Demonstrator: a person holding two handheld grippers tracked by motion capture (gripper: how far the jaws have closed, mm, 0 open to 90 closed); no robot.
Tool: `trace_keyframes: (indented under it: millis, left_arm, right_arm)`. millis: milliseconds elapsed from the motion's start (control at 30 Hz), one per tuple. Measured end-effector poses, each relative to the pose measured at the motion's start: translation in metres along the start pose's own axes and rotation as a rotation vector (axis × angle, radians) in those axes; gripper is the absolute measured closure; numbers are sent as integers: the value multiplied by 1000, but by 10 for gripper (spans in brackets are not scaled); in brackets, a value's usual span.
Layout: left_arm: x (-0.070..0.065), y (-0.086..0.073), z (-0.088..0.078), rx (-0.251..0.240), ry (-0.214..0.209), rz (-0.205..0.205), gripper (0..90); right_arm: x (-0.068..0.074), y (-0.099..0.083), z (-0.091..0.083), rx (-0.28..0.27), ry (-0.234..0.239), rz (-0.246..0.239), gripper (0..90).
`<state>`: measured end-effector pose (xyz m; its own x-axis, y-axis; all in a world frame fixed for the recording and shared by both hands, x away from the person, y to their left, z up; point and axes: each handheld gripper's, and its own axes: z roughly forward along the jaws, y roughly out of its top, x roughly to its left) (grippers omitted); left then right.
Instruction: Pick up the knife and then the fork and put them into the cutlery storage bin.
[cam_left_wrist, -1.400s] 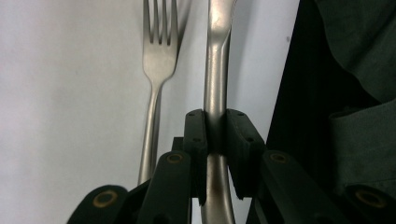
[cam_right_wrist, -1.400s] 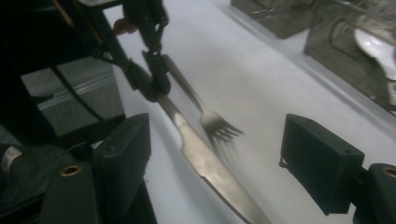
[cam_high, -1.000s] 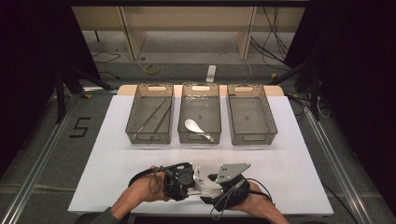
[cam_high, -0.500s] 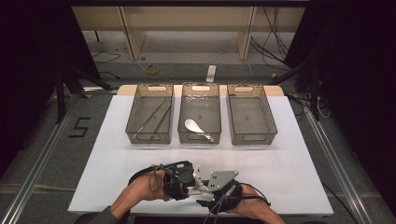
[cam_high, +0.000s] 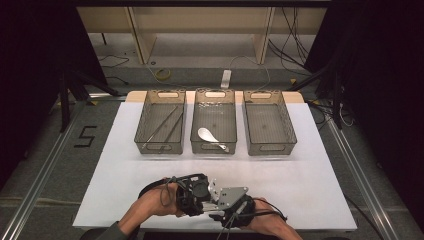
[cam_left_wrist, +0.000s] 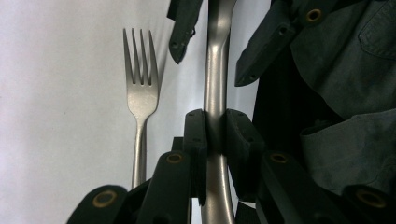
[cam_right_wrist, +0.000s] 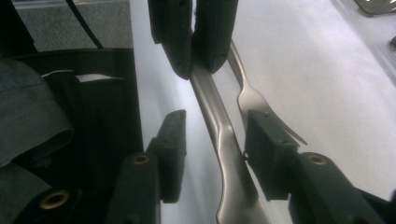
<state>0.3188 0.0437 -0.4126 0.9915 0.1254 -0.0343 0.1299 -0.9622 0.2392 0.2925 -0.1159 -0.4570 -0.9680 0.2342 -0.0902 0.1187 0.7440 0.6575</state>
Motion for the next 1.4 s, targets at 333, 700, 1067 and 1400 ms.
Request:
trace_keyframes:
  millis: [333, 700, 1067, 1400]
  left_arm:
    - [-2, 0, 1, -2, -18, 31, 783]
    - [-3, -2, 3, -40, -40, 47, 763]
    - [8, -15, -27, -262, 25, -119, 418]
    - [20, -31, -44, -420, 113, -247, 259]
  right_arm:
    - [2, -2, -1, -5, 3, -68, 759]
    - [5, -4, -3, 12, 70, -84, 818]
    - [-4, -7, -12, -4, 18, -25, 819]
    - [-31, -16, -35, -43, -98, 75, 818]
